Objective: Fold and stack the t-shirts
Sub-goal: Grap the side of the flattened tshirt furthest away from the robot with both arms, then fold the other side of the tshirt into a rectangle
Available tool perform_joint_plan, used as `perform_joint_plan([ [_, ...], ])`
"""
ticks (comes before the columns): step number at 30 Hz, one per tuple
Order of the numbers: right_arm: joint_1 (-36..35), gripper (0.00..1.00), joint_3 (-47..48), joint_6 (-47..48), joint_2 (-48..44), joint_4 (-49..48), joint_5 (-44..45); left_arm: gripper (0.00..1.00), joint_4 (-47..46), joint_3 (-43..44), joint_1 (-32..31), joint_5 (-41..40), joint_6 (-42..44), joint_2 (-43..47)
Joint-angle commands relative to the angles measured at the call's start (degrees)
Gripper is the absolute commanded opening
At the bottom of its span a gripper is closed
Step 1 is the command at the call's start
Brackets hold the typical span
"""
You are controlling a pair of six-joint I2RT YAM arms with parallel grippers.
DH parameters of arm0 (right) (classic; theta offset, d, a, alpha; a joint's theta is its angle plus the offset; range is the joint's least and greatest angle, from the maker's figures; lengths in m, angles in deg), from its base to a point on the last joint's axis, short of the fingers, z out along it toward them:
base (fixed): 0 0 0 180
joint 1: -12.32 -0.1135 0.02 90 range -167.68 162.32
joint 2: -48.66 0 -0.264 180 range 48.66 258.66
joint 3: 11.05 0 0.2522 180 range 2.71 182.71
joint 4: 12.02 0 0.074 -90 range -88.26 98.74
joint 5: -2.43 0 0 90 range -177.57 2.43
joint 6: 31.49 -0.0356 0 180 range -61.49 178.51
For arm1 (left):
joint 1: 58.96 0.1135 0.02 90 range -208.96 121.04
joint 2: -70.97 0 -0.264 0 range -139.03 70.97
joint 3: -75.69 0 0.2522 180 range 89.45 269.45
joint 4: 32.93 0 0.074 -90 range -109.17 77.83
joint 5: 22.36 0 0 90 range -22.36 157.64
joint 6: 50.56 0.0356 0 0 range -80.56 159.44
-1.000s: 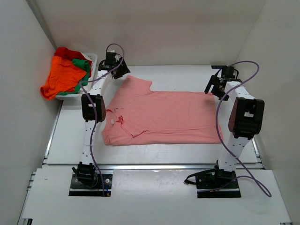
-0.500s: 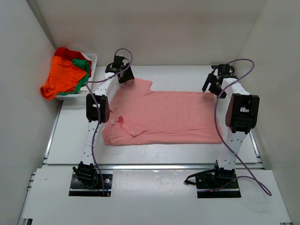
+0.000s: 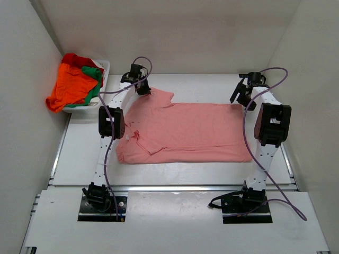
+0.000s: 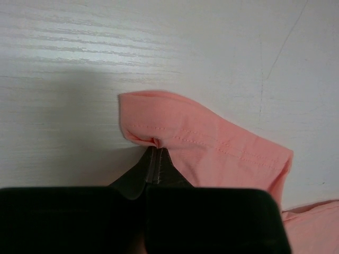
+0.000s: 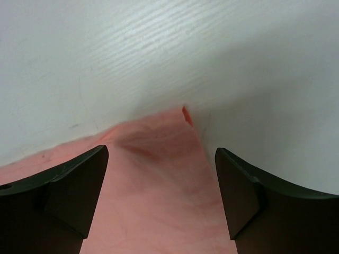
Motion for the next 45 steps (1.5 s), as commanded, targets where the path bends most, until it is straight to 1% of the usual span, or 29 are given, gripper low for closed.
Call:
perform_joint_plan([
  [1, 0.73, 0.79, 4.85, -1.2, 3.38, -0.43, 0.5, 0.0, 0.19, -0.91, 0.8, 1.49, 0.75, 2.22],
  [3, 0.91, 0.79, 9.49, -1.55, 6.11, 1.68, -1.77, 0.0, -0.16, -1.7, 1.15, 2.11, 0.14, 2.22],
  [5, 0.91, 0.69, 12.23, -1.28, 7.86, 3.52, -2.14, 0.0, -0.95, -2.06, 2.38, 4.38, -0.3, 2.05],
  [6, 1.0, 0.52, 13.98, -1.54, 8.83, 4.4, -2.4, 0.0, -1.13, -2.32, 2.21, 5.18, -0.74, 1.95],
  [7, 0.74, 0.37, 15.39, -1.46, 9.36, 5.63, -1.97, 0.0, -0.87, -1.63, 2.38, 5.62, -0.92, 1.87],
  [8, 0.56, 0.3, 16.27, -1.89, 10.07, 6.07, -2.75, 0.0, -1.12, -1.53, 2.39, 5.97, -0.92, 1.6],
  [10, 0.56, 0.01, 16.02, -2.07, 10.25, 6.78, -3.11, 0.0, -0.86, -0.74, 2.39, 6.67, -0.74, 2.04],
  [11, 0.38, 0.0, 16.28, -2.25, 9.64, 6.78, -3.02, 0.0, -1.12, -0.57, 2.73, 6.24, -0.39, 2.3],
  [14, 0.47, 0.0, 13.39, -2.25, 8.15, 5.03, -3.63, 0.0, -1.21, -0.47, 2.91, 6.94, -0.39, 3.35],
  [17, 0.99, 0.0, 13.64, -1.02, 7.35, 4.93, -3.81, 0.0, -0.16, -0.04, 3.79, 8.78, -0.04, 4.85],
  [21, 1.52, 0.01, 13.3, 1.17, 4.9, 5.55, -3.72, 0.0, 2.82, -1.09, 4.58, 10.98, 0.31, 9.94],
  [22, 1.96, 0.0, 12.94, 1.09, 4.1, 5.55, -3.72, 0.0, 3.09, -3.09, 4.67, 11.07, 1.27, 11.87],
  [23, 2.14, 0.0, 11.81, 1.87, 2.44, 5.12, -4.07, 0.0, 3.87, -6.25, 4.24, 10.81, 2.41, 13.1],
  [24, 2.49, 0.0, 10.14, 2.06, 1.73, 5.03, -3.99, 0.0, 3.97, -8.1, 4.49, 10.46, 2.77, 16.16],
  [25, 2.66, 0.0, 9.26, 2.41, 0.07, 5.29, -4.42, 0.0, 3.45, -14.21, 3.89, 10.63, 3.9, 20.11],
  [26, 2.75, 0.0, 7.07, 2.84, -1.95, 3.9, -4.69, 0.0, 1.18, -22.54, 3.97, 10.81, 3.83, 25.02],
  [27, 3.28, 0.0, 4.53, 3.11, -3.01, 2.92, -4.86, 0.0, -3.11, -26.63, 4.4, 10.81, 3.48, 27.68],
  [28, 3.46, 0.0, 1.81, 3.29, -4.85, 2.39, -5.56, 0.0, -8.02, -35.89, 4.32, 10.98, 3.04, 33.36],
  [29, 3.81, 0.0, 0.56, 3.11, -7.22, 1.6, -6.18, 0.0, -10.42, -43.9, 4.93, 11.59, 1.73, 38.03],
  [30, 3.98, 0.0, -1.98, 3.55, -7.85, 0.55, -6.79, 0.0, -13.58, -47.03, 5.37, 12.12, 1.11, 40.08],
  [31, 4.07, 0.0, -3.04, 3.55, -9.77, 0.11, -7.15, 0.0, -14.65, -51.93, 5.63, 12.82, 1.1, 43.4],
  [33, 3.81, 0.0, -7.43, 4.07, -13.38, -0.42, -7.94, 0.0, -14.23, -57.58, 6.07, 13.09, 1.45, 47.03],
  [36, 3.54, 0.0, -13.23, 4.61, -16.46, -1.65, -9.16, 0.0, -15.27, -64.61, 5.55, 14.14, 1.98, 52.57],
  [41, 3.19, 0.0, -24.74, 5.39, -23.4, -4.11, -10.4, 0.0, -14.84, -75.42, 4.67, 13.1, 2.77, 61.17],
  [43, 3.54, 0.0, -27.39, 5.92, -25.77, -4.64, -10.49, 0.0, -14.66, -80.78, 5.19, 13.27, 2.77, 64.26],
  [45, 4.25, 0.0, -29.42, 6.45, -27.1, -5.08, -10.67, 0.0, -14.05, -84.21, 5.37, 12.92, 2.6, 69.25],
])
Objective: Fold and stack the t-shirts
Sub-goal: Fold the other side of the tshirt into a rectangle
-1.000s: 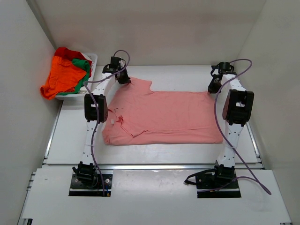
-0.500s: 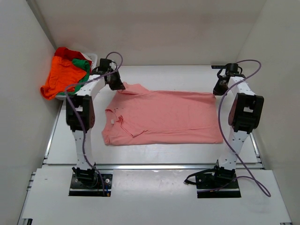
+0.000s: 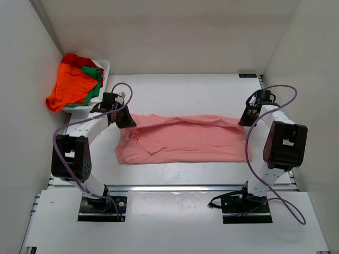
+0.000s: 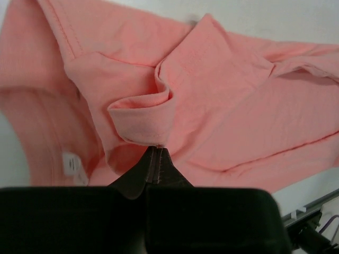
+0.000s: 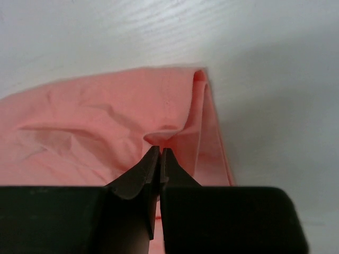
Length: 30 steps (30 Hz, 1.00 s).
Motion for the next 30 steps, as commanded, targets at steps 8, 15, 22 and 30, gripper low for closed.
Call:
perform_joint_plan([
  [8, 2.42, 0.0, -8.45, 3.62, -8.66, -2.81, -0.33, 0.0, 3.61, -14.32, -0.07, -1.18, 1.49, 20.7],
  [15, 4.53, 0.0, -11.01, 5.46, -10.77, -3.51, 0.02, 0.0, 5.8, -19.07, 0.46, -1.71, 2.63, 25.54],
  [22, 4.71, 0.0, -11.62, 5.65, -10.6, -2.46, 0.81, 0.0, 6.94, -21.18, 0.28, -1.89, 2.72, 27.74],
  [30, 4.53, 0.0, -12.67, 5.99, -10.94, -1.49, 2.05, 0.0, 9.14, -21.45, -1.56, -0.66, 1.4, 31.34],
])
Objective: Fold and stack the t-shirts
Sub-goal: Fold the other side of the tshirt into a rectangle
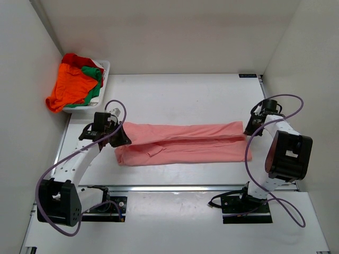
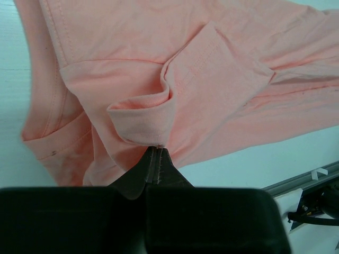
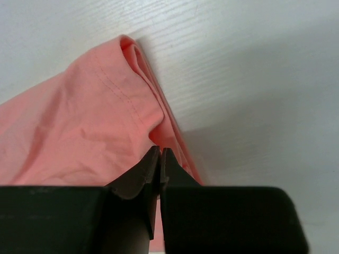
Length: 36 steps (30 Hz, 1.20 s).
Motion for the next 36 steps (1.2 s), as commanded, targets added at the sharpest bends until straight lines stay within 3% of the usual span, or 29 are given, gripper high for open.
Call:
perform_joint_plan([
  [1, 0.31, 0.0, -0.83, 0.92, -1.92, -0.31, 1.37, 0.0, 1.65, -0.14, -1.11, 0.87, -0.31, 3.78],
  [13, -0.83, 0.01, -0.57, 1.01, -0.78, 3.55, 5.84, 0.0, 5.6, -5.14, -4.27, 3.86, -3.46, 9.59],
  [15, -1.27, 0.06, -0.21, 0.83, -1.47, 5.05, 7.6, 0.15, 5.78, -5.76, -3.57, 4.3, -4.0, 10.73],
  [16, -1.36, 0.12, 0.05, 0.84, -2.44, 5.49, 8.31, 0.32, 5.0, -5.94, -2.87, 4.04, -4.17, 11.95],
  [17, -1.97, 0.36, 0.05, 0.75, -4.1, 5.23, 8.57, 0.42, 4.73, -5.24, -2.43, 2.73, -4.87, 13.53],
  [21, -4.25, 0.55, 1.1, -0.3, -10.42, 4.79, 11.9, 0.6, 1.58, -0.07, -2.25, -5.35, -7.77, 17.58],
  [26, -7.07, 0.54, 2.6, 0.57, -13.51, 0.75, 6.74, 0.58, -2.82, 2.59, -5.13, -1.94, -9.09, 9.62],
  [29, -9.17, 0.52, 3.65, 0.48, -10.02, -0.22, 2.26, 0.55, -5.19, 2.85, -11.02, -3.95, -9.71, 1.8],
  [36, -14.09, 0.49, 1.38, -0.57, 0.01, 0.92, 1.98, 0.55, -9.69, -0.49, -14.9, -6.93, -14.89, -11.92],
])
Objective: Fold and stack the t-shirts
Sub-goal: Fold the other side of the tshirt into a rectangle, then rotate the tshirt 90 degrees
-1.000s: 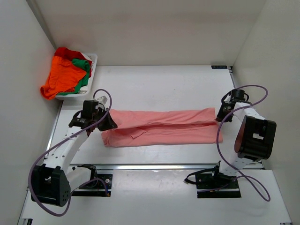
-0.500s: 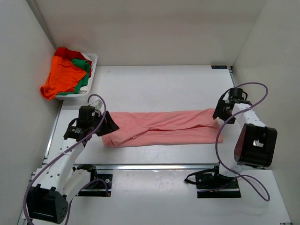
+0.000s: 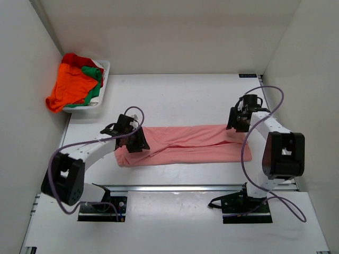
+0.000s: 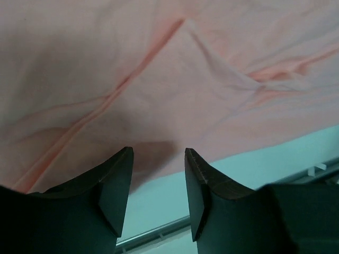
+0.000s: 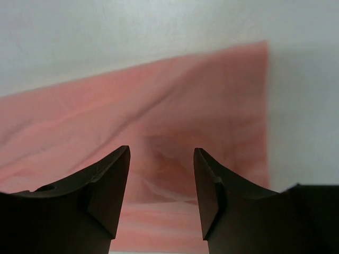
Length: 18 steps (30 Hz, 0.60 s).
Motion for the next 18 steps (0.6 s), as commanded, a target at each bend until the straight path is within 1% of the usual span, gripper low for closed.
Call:
perform_joint_plan([
  [1, -2.21, 0.49, -1.78, -0.81, 1.7, 0.7, -0.12, 0.54, -2.04, 0.56, -0.85, -4.06, -2.31, -4.78],
  [2, -3.08, 0.48, -3.61, -1.68, 1.35, 0.44, 0.15, 0.55, -2.04, 1.43, -0.59, -5.03, -1.87, -5.77],
  [4, -2.74, 0.49, -6.08, -3.7, 0.91, 0.88, 0.59, 0.55, -1.25, 4.15, 0.37, -5.56, -1.17, -11.81],
  [5, -4.57, 0.49, -7.48, -4.93, 0.3, 1.92, 0.86, 0.55, -0.98, 6.86, 0.99, -5.13, -0.21, -13.58],
  [6, -4.93, 0.49, -8.62, -6.16, -0.05, 3.68, 1.12, 0.55, -0.02, 8.37, 1.34, -4.86, 0.24, -17.34],
  [8, -6.69, 0.48, -11.44, -8.36, -2.07, 4.74, 1.82, 0.54, 0.95, 16.25, 2.13, -4.77, 0.94, -24.28],
  [9, -8.0, 0.48, -12.84, -9.76, -3.82, 5.44, 1.13, 0.55, 1.39, 20.82, 1.96, -4.6, 0.86, -26.23],
  [10, -8.71, 0.47, -13.9, -10.47, -4.71, 5.28, 1.04, 0.54, 2.17, 23.3, 1.96, -4.6, 0.95, -29.73],
  [11, -10.46, 0.47, -16.17, -12.83, -6.72, 5.19, 0.51, 0.54, 2.97, 28.81, 2.13, -4.86, 1.21, -33.6],
  [12, -12.74, 0.46, -18.2, -14.51, -7.52, 4.84, -0.02, 0.54, 4.54, 31.65, 2.31, -5.12, 1.73, -35.64],
  [14, -16.69, 0.45, -21.2, -18.28, -11.12, 4.31, -0.54, 0.54, 8.66, 45.23, 2.84, -5.91, 2.7, -44.4],
  [15, -19.59, 0.45, -23.47, -21.26, -12.87, 2.83, -1.68, 0.53, 9.73, 52.61, 2.32, -6.0, 3.66, -46.97],
  [16, -22.31, 0.44, -25.23, -23.99, -13.5, 0.9, -3.26, 0.53, 12.61, 56.86, 2.31, -6.35, 3.85, -51.61],
  [17, -23.91, 0.43, -26.12, -25.58, -14.29, 0.36, -3.71, 0.52, 15.77, 65.34, 2.49, -7.05, 4.89, -56.7],
  [18, -27.32, 0.42, -27.34, -28.3, -14.64, -1.82, -4.06, 0.53, 17.72, 74.74, 2.4, -7.32, 5.6, -59.54],
])
